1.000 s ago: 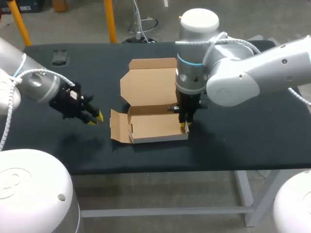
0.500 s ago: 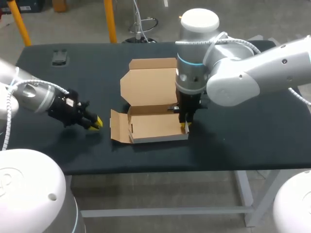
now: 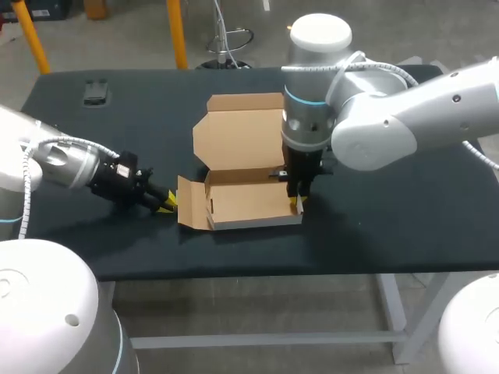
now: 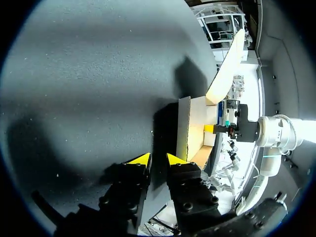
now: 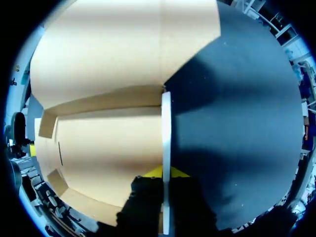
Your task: Assemble the packaging by folding the flat box into shape, placing the metal phone stand inside, and closing the box properly
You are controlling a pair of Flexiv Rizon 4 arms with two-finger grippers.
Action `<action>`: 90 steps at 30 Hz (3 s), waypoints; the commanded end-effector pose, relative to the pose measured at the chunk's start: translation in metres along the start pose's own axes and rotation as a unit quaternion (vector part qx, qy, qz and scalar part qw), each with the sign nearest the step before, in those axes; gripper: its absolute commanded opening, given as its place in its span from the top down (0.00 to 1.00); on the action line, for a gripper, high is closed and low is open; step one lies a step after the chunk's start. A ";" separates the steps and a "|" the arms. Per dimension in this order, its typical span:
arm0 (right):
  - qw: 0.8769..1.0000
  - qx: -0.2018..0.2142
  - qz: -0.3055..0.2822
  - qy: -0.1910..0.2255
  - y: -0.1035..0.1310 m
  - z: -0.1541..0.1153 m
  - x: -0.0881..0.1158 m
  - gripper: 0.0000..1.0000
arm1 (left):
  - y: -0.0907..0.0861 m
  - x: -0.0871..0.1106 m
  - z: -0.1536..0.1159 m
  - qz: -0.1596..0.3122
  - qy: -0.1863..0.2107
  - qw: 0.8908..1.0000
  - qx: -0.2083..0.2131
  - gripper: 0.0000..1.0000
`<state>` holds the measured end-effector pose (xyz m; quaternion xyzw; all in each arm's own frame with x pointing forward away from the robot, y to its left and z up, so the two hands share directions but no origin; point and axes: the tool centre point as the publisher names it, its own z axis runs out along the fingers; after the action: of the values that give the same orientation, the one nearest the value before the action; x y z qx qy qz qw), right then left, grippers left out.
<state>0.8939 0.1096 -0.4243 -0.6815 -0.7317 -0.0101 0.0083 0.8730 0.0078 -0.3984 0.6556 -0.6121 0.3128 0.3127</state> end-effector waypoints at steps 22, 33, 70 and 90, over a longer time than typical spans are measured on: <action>1.000 0.003 0.000 -0.001 0.002 0.001 0.001 1.00 | -0.004 0.050 0.018 0.028 0.052 0.998 -0.003 0.76; 1.000 0.003 0.000 -0.001 0.002 0.001 0.001 1.00 | -0.003 0.067 0.025 0.029 0.065 0.997 -0.002 0.72; 1.000 0.003 0.000 -0.001 0.002 0.001 0.001 1.00 | -0.004 0.084 0.053 0.024 -0.079 0.997 0.014 0.57; 1.000 0.003 0.000 -0.001 0.002 0.001 0.001 1.00 | -0.010 0.076 0.065 0.015 -0.230 0.973 0.018 0.57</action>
<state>0.8940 0.1095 -0.4242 -0.6816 -0.7316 -0.0101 0.0082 0.8847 -0.0837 -0.3776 0.6911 -0.6594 0.2244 0.1929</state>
